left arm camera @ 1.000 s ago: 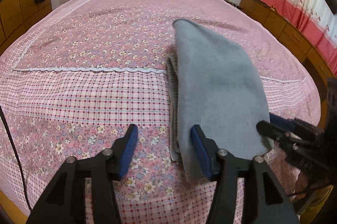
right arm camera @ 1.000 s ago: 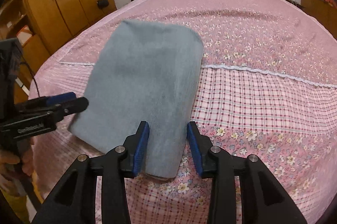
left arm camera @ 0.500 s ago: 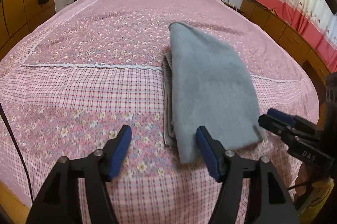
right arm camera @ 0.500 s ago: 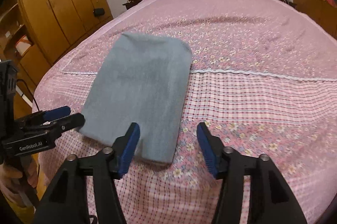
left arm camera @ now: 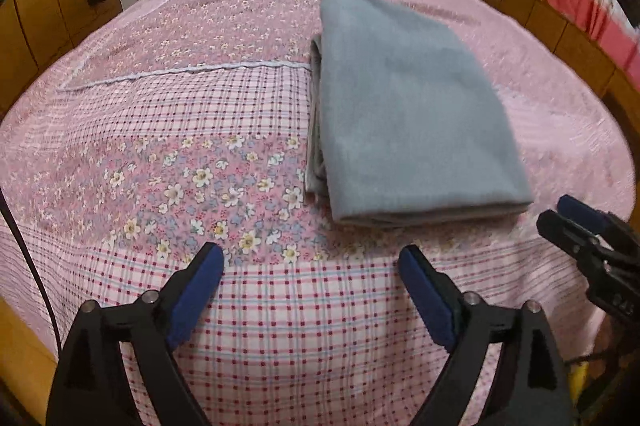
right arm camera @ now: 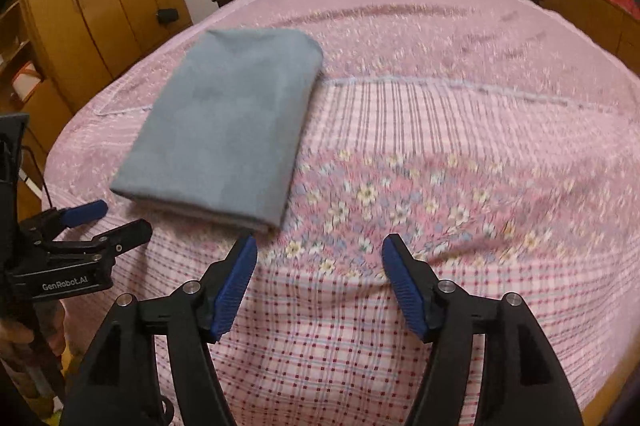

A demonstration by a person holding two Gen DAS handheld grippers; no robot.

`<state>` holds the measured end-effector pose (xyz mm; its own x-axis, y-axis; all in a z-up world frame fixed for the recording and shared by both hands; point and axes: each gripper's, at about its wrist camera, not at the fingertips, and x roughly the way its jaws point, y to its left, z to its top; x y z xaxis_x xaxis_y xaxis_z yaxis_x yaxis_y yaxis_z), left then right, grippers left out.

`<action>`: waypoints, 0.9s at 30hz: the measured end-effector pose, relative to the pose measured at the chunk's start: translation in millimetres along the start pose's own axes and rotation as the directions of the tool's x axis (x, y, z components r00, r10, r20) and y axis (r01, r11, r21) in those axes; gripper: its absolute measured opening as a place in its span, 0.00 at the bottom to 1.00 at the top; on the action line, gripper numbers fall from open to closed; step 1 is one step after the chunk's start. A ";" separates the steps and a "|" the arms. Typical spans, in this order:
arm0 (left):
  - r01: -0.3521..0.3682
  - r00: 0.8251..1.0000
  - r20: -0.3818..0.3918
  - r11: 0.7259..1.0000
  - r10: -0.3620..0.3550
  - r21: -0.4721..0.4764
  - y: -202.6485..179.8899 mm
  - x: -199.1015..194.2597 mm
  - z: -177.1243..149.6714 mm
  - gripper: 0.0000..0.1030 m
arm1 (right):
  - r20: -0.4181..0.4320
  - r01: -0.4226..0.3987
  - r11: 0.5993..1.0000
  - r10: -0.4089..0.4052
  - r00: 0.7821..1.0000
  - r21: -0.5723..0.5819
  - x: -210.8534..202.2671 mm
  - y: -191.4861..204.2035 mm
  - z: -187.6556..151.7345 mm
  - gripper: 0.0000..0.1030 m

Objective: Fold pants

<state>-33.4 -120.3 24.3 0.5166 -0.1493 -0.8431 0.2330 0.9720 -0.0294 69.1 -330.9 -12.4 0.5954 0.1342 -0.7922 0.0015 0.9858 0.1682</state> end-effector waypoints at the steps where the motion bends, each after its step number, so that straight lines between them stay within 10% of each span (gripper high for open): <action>1: -0.017 1.000 -0.001 1.000 0.017 0.012 -5.0 1.1 -1.2 0.91 | -0.004 0.002 1.000 -0.002 1.000 0.000 2.9 -0.5 -1.5 0.65; 27: -0.023 1.000 0.005 1.000 0.023 -0.002 -11.3 9.4 -7.1 0.96 | -0.016 0.037 0.999 -0.037 0.999 -0.004 18.2 -1.2 -4.9 0.68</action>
<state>-37.1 -131.3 12.9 0.5262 -0.1281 -0.8407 0.2194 0.9756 -0.0113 76.0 -329.1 -29.9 0.5819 0.0996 -0.8072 0.0198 0.9904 0.1365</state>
